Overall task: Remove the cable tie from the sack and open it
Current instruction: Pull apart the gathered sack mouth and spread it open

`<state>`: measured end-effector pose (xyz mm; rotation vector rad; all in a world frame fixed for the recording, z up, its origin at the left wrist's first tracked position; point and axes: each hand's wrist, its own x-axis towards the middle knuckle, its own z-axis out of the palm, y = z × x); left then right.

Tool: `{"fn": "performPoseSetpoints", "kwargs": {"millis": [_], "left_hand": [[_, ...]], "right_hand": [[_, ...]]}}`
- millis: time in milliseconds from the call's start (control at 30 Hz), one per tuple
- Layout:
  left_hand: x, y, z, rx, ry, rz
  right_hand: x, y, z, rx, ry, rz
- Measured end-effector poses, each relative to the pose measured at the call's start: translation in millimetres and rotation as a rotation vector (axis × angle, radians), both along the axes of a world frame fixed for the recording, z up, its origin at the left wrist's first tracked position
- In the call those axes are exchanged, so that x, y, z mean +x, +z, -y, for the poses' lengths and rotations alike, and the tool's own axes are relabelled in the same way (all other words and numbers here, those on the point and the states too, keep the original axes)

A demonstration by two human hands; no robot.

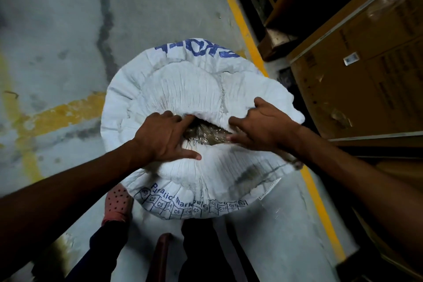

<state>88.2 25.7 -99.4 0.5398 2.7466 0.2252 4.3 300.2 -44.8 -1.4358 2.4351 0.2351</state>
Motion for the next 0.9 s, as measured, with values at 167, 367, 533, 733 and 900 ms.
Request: {"fn": "performPoseSetpoints", "kwargs": {"millis": [167,367,533,733,900], "left_hand": [[6,-8,-6,-0.066,0.071,-0.020],[-1,-4,-8,-0.030,0.094,-0.031],[8,-6,-13,0.070,0.050,-0.006],[21,-14,-4,0.097,0.015,0.044],[23,-11,6,0.060,-0.061,-0.032]], "right_hand": [[13,-16,20,-0.055,-0.348,-0.239],[4,-39,27,-0.037,-0.455,-0.362],[-1,-41,23,0.039,-0.425,-0.358],[-13,-35,19,-0.041,0.063,-0.215],[-21,-43,26,0.052,0.166,-0.110]]}}
